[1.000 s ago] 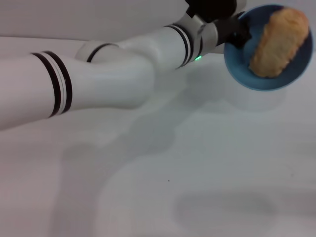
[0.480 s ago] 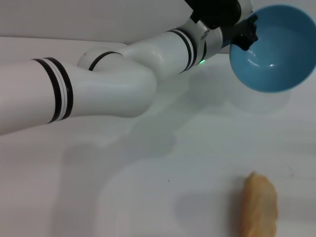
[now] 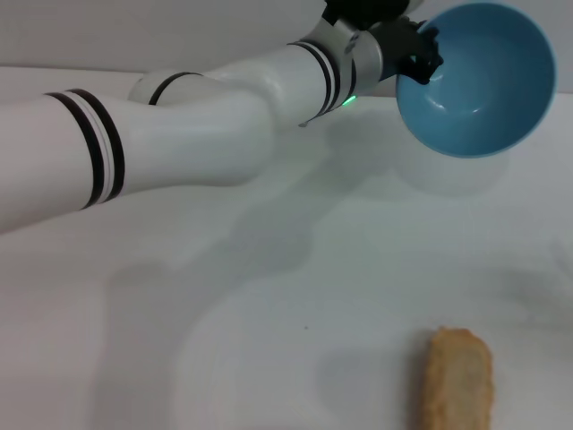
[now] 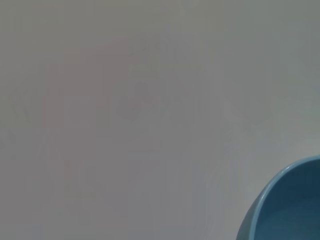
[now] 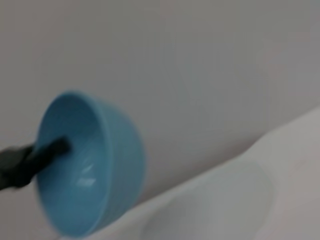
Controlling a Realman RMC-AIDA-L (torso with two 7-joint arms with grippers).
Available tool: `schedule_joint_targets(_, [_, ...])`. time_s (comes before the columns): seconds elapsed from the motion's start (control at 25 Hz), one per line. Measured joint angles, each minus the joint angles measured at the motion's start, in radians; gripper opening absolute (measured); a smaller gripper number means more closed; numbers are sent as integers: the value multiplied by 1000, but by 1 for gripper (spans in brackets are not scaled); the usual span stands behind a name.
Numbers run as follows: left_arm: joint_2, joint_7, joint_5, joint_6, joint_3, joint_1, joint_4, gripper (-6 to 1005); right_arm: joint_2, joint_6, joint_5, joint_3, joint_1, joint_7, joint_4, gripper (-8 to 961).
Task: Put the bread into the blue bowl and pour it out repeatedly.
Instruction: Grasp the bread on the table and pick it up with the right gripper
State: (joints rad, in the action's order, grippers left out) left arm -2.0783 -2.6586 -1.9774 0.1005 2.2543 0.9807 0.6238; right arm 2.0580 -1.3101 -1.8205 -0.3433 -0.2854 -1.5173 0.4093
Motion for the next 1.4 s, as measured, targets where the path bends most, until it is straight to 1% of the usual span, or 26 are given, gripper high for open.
schedule_joint_targets(0.16, [2,-1,1,-12,-30,-12,-3,-2,-14,-94,-146,-9,-29,-152,43,547])
schedule_joint_targets(0.32, [4,-2,2,-20,-47,-22,-4,-1,-16,-110,-259,-22,-54,-273,63,551])
schedule_joint_targets(0.44, [4,-2,2,-29,-54,-25,-7,-1,-15,-109,-343,-60,-78,-365,61,728])
schedule_joint_targets(0.48, [4,-2,2,-34,-57,-25,-12,-1,-10,-95,-403,-83,-96,-400,63,728])
schedule_joint_targets(0.52, [4,-3,2,-35,-57,-25,-12,-1,-7,-92,-420,-86,-100,-406,63,728])
schedule_joint_targets(0.72, [5,-3,2,-40,-74,-35,-13,-1,-2,-97,-445,-90,-108,-422,58,728])
schedule_joint_targets(0.92, [5,-3,2,-41,-84,-41,-15,-1,3,-93,-473,-125,-130,-469,55,728])
schedule_joint_targets(1.28, [3,-3,2,-39,-85,-43,-26,-2,4,-46,-479,-278,-160,-609,41,727])
schedule_joint_targets(1.4, [3,-3,2,-38,-85,-44,-26,-2,3,-32,-479,-302,-173,-627,37,727])
